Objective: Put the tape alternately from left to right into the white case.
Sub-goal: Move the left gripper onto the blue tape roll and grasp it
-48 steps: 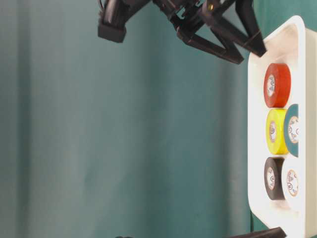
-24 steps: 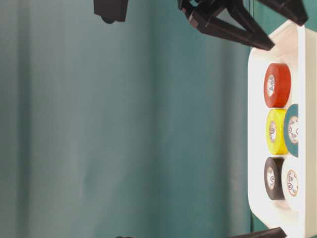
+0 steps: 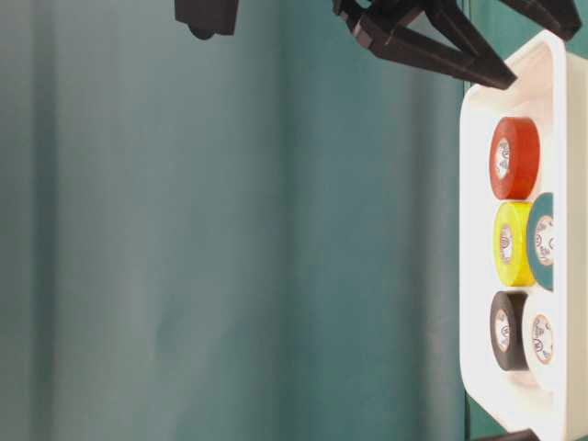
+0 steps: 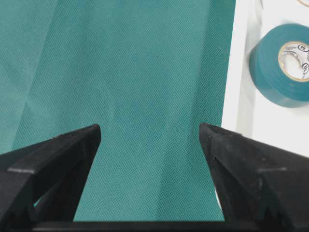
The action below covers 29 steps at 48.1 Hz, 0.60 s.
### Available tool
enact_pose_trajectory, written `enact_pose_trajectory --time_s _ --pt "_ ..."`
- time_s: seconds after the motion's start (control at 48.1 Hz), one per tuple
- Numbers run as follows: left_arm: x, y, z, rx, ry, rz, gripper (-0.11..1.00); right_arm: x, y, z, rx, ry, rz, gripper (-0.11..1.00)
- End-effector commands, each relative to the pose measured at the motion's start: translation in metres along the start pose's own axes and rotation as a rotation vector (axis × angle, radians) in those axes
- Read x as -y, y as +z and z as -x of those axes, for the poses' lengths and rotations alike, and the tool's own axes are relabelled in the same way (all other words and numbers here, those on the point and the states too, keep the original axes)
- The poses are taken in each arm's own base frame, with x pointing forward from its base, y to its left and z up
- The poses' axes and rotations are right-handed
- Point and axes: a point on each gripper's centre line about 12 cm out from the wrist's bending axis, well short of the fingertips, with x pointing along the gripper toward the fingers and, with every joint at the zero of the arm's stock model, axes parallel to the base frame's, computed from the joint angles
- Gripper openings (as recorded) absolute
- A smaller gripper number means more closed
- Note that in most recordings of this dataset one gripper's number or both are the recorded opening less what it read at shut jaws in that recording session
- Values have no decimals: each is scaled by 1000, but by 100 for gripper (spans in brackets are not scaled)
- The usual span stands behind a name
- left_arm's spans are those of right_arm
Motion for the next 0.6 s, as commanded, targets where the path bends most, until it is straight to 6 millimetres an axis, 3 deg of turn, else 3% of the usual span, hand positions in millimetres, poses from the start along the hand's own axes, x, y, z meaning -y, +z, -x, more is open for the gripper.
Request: enact_pose_trajectory --time_s 0.0,0.27,0.582 --pt "11 9 2 28 -27 5 99 -1 8 4 29 2 4 87" --pt "43 7 4 15 -110 126 99 -1 8 4 29 2 4 87" --pt "53 5 4 6 -134 164 99 -1 8 4 29 2 4 87"
